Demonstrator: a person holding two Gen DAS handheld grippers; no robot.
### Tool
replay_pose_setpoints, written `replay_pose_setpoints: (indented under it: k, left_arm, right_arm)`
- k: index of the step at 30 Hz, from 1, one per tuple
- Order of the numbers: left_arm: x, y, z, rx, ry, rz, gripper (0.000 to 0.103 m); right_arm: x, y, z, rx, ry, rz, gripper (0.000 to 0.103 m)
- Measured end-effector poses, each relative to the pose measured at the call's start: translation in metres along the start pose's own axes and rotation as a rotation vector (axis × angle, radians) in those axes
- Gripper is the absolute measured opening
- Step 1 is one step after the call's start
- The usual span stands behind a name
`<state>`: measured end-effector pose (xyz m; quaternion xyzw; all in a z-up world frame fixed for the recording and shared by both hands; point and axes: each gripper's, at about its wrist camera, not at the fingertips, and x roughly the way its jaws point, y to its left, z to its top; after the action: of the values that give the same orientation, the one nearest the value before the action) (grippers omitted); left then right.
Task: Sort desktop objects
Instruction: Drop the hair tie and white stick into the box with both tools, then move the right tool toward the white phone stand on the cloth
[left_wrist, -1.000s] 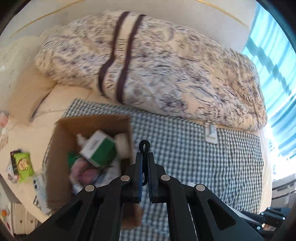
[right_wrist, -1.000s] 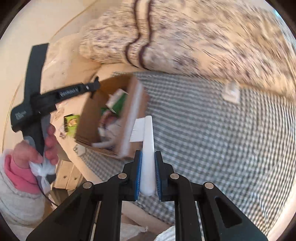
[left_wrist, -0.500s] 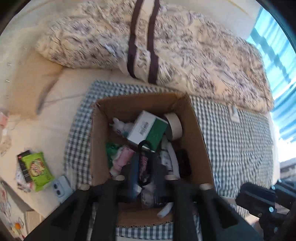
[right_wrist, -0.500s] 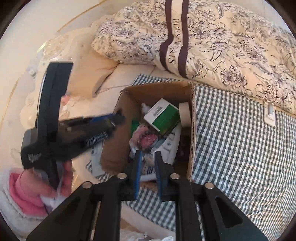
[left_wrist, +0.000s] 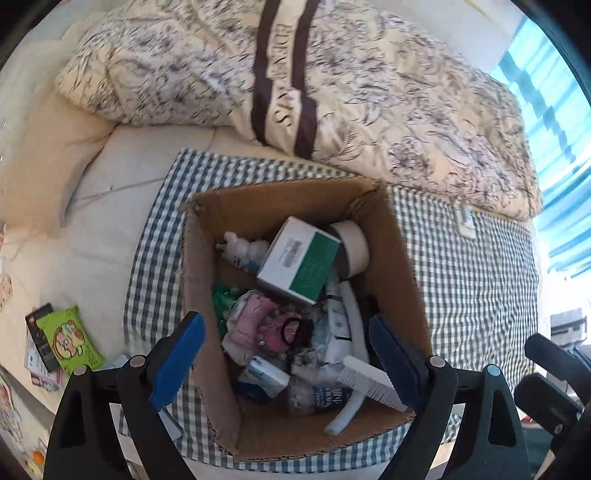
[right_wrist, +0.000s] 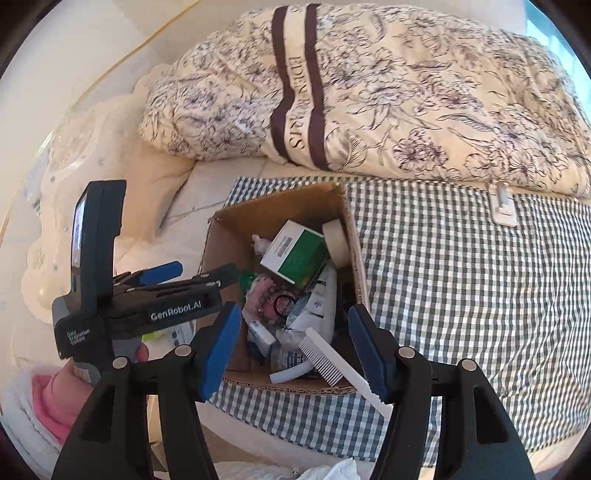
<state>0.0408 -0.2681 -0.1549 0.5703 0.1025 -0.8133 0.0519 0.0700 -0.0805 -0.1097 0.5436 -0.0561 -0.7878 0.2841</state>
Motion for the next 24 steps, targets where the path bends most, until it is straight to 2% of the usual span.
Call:
replay_pose_setpoints:
  k: [7, 13, 19, 24]
  left_arm:
    - [-0.025, -0.032, 0.005, 0.093, -0.048, -0.006, 0.094]
    - [-0.037, -0.074, 0.005, 0.155, -0.07, 0.001, 0.096]
    - [-0.04, -0.133, 0.006, 0.205, -0.083, -0.01, 0.096]
    - [-0.037, -0.182, 0.003, 0.202, -0.098, 0.017, 0.096]
  right_arm:
    - [-0.026, -0.017, 0.0, 0.03, -0.051, -0.017, 0.061]
    - [-0.055, -0.049, -0.003, 0.073, -0.106, -0.028, 0.061]
    - [-0.087, -0.108, -0.015, 0.145, -0.134, -0.049, 0.061]
    - [-0.108, -0.161, -0.018, 0.16, -0.132, -0.064, 0.061]
